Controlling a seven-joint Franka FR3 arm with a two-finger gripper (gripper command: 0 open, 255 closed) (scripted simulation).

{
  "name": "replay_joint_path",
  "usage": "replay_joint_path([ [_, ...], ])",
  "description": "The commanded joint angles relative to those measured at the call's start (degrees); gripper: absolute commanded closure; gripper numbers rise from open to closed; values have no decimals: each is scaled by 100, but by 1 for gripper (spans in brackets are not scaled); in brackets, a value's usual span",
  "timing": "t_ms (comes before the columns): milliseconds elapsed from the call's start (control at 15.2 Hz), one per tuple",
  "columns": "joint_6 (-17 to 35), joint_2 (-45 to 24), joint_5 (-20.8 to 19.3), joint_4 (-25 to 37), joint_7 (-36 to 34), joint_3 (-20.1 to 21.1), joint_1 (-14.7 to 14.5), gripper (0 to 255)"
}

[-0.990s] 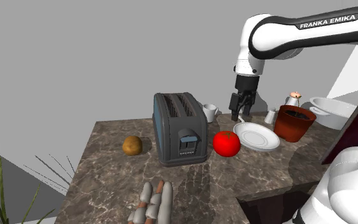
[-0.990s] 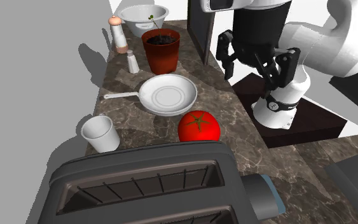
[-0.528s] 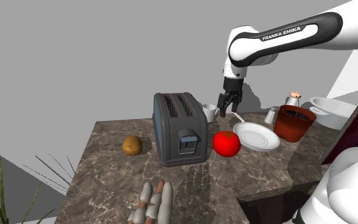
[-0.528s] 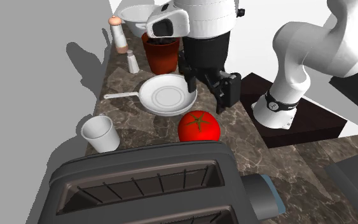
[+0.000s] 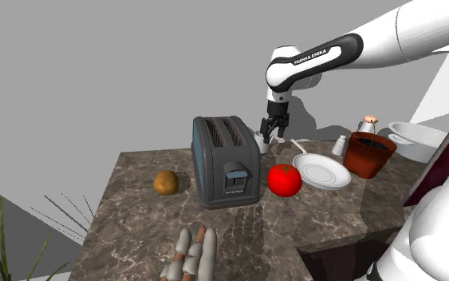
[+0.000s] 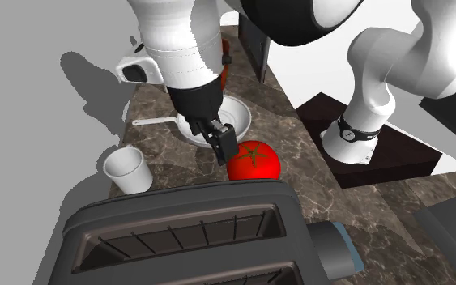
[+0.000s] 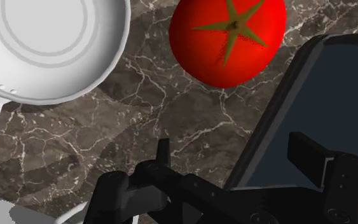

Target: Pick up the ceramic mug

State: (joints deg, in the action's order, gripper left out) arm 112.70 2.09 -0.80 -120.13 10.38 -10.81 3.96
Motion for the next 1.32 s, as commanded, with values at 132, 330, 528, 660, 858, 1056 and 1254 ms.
replay_joint_path([
  [132,211,-795,28,675,173,-100,105,0],
  [330,293,-1416,78,1282,280,-148,193,0],
  [528,312,-2050,138,1967,378,-180,300,0],
  [660,287,-2484,181,2474,436,-193,382,0],
  [858,189,-3144,243,3305,507,-203,519,0],
  [1056,379,-3225,257,3195,504,-191,524,0],
  [1254,565,-3314,273,3096,503,-180,529,0],
])
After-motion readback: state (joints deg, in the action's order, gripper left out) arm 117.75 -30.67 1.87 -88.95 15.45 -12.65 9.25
